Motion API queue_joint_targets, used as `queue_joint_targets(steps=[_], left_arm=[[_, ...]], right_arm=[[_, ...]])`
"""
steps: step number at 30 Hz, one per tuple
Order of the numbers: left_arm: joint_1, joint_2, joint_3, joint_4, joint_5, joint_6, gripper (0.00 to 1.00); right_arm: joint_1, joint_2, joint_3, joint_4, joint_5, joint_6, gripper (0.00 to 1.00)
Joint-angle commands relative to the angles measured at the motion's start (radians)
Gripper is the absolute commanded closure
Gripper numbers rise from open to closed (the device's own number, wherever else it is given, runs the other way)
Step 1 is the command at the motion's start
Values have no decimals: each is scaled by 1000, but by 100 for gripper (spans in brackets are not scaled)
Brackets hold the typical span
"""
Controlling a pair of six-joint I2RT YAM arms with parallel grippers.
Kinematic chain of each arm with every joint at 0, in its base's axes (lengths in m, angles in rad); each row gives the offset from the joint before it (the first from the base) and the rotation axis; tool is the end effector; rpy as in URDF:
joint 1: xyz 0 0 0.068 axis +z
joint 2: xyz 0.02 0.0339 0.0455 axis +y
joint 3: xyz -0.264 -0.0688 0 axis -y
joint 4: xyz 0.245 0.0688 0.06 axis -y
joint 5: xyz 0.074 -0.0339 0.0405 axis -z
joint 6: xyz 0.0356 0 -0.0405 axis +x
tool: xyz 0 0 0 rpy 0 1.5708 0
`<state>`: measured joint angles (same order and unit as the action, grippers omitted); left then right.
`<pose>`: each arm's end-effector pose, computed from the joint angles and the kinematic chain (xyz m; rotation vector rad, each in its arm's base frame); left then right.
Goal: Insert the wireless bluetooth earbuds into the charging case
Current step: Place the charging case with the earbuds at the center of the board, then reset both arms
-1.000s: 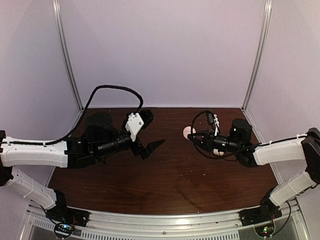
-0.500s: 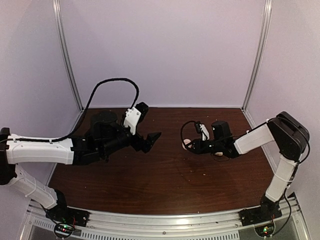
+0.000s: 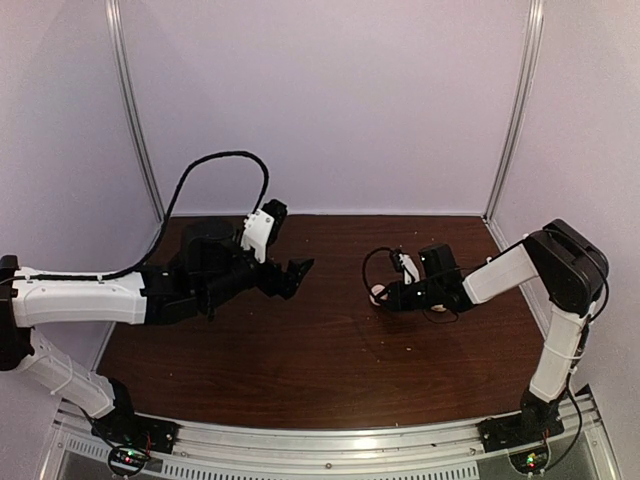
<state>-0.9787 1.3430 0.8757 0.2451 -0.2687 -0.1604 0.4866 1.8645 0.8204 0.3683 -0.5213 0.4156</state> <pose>0.1819 -0.2534 0.2900 0.5411 1.7397 -0.5745 0.3040 0.1809 0.1190 -0.3827 2.3294 1.0520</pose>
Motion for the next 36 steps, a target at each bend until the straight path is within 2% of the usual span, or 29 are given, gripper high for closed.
queue_joint_targets(steps=[1, 9, 15, 17, 18, 19, 24, 27, 32, 36], left_arm=[[18, -5, 38, -16, -13, -29, 2], [28, -15, 48, -60, -27, -50, 2], [84, 5, 91, -155, -21, -141, 2], [117, 20, 111, -190, 10, -175, 2], [135, 27, 121, -208, 25, -191, 2], [152, 34, 132, -222, 41, -204, 2], [261, 52, 170, -304, 113, -239, 2], [371, 39, 156, -329, 149, -270, 2], [545, -45, 10, -257, 217, -350, 3], [573, -70, -67, -254, 165, -350, 2]], right_arm=[[-10, 4, -3, -32, 39, -28, 73], [-17, -71, -11, -107, 105, -58, 57], [-26, -183, -7, -180, 147, -92, 32], [-27, -237, -9, -198, 161, -105, 20], [-27, -267, -10, -202, 167, -112, 7], [-27, -294, -10, -205, 176, -116, 1], [-32, -411, 21, -252, 282, -117, 0], [-33, -477, 6, -232, 334, -104, 0], [-33, -575, -84, -140, 448, -75, 0], [-35, -599, -177, -57, 472, -52, 0]])
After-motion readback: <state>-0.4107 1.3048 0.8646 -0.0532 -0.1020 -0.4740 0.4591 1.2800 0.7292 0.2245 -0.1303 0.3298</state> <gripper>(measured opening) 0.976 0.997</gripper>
